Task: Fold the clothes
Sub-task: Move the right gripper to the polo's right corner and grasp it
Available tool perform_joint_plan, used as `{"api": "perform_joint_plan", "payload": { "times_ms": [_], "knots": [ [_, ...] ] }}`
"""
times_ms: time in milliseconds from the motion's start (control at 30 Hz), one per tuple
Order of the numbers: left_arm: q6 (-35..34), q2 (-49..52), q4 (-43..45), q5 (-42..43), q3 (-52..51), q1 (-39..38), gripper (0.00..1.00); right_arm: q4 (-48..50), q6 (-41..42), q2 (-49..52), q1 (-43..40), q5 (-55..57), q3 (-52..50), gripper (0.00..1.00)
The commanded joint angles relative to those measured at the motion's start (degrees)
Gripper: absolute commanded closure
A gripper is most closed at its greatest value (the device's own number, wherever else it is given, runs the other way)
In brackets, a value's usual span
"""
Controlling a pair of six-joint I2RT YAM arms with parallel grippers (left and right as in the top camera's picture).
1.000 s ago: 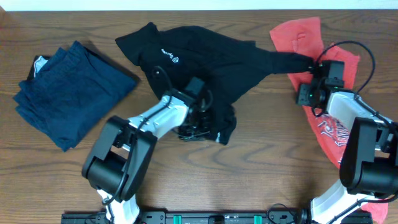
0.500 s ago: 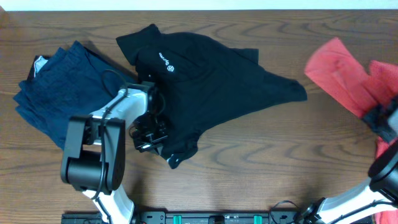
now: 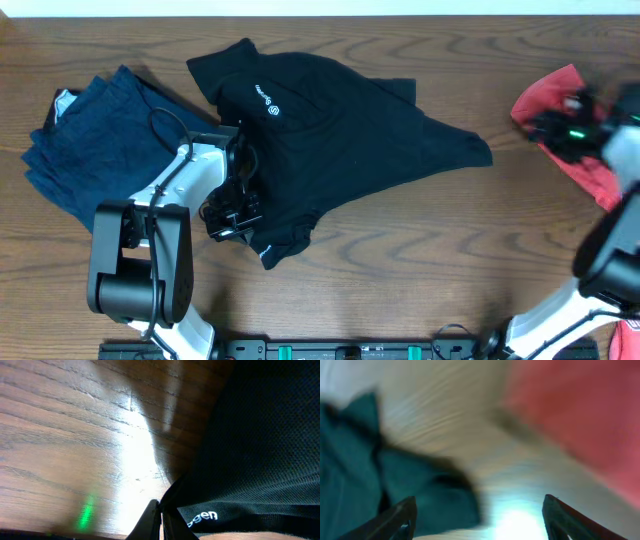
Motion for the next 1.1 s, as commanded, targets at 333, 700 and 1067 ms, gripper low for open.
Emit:
{"api": "perform_joint_plan", "payload": {
  "times_ms": [333, 700, 1067],
  "knots": [
    [0.79, -0.44, 0.57, -0.94, -0.52, 0.13, 0.94, 9.29, 3.89, 9.35, 27.67, 19.96, 0.26, 0.23],
    [1.86, -0.44, 0.68, -0.98, -1.03, 0.13, 0.94, 13.38, 6.86, 8.55, 28.37, 20.83, 3.28, 0.92],
    [3.1, -0.44, -1.95, -8.11, -2.62, 0.15, 0.94, 12.0, 17.99, 5.62, 20.85, 36.26, 12.81, 0.61]
  ]
}}
